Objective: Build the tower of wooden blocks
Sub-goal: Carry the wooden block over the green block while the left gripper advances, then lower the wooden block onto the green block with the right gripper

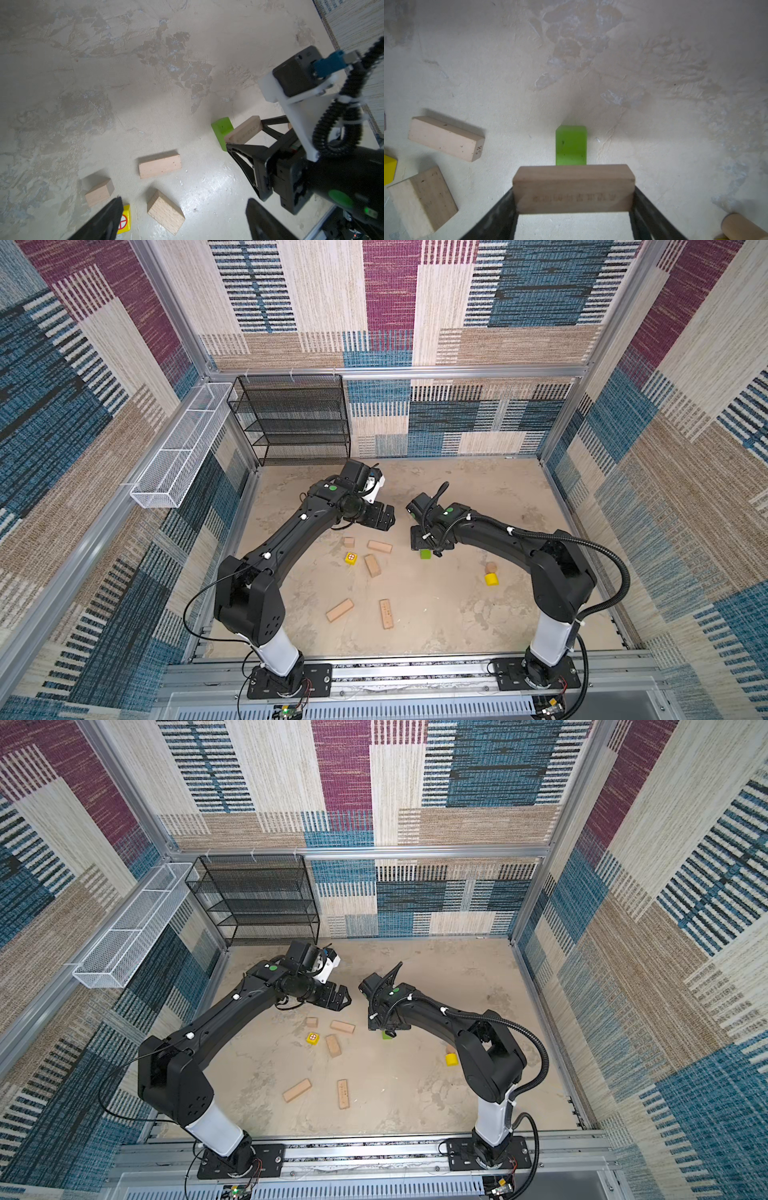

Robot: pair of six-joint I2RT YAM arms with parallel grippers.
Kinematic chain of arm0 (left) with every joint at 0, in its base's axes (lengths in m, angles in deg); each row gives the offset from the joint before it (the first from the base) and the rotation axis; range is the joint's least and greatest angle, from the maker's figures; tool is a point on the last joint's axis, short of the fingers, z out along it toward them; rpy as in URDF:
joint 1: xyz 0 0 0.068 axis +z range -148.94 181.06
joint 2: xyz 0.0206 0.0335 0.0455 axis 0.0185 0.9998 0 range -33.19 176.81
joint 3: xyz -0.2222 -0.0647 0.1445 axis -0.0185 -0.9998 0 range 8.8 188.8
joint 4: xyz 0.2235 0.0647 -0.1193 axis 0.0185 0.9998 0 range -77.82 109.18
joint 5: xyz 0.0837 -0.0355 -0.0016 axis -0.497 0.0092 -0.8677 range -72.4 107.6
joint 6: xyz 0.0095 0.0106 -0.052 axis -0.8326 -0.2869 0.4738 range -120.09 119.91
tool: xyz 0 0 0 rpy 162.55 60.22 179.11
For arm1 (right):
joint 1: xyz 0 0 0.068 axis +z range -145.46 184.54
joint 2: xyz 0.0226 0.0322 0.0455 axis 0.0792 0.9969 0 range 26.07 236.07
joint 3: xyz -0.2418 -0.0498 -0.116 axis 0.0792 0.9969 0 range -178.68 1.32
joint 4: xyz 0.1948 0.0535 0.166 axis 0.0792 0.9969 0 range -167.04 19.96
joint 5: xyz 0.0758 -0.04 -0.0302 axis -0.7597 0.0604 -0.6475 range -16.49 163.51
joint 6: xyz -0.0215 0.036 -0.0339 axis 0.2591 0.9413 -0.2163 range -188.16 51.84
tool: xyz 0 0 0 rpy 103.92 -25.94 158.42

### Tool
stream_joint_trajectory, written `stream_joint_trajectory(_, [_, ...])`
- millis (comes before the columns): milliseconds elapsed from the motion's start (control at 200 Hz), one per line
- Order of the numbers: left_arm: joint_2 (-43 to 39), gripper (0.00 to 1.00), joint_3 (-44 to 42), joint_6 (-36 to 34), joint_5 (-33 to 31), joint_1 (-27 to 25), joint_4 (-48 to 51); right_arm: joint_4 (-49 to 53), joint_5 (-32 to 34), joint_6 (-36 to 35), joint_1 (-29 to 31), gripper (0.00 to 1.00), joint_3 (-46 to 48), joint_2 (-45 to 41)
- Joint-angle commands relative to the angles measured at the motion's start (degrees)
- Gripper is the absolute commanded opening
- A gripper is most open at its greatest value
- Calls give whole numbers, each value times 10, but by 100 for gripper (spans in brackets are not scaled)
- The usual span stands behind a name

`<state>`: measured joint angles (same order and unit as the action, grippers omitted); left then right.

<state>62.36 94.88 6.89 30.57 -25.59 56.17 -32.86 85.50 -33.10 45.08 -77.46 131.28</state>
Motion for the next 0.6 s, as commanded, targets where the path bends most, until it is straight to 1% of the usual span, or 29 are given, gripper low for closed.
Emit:
stream_joint_trajectory(0, [-5,97,5,15,18,4,3,-21,-4,6,1,7,-6,6])
stream_joint_trajectory(596, [-23,97,1,22,41,25,2,-17,-13,11,3,10,-13,39])
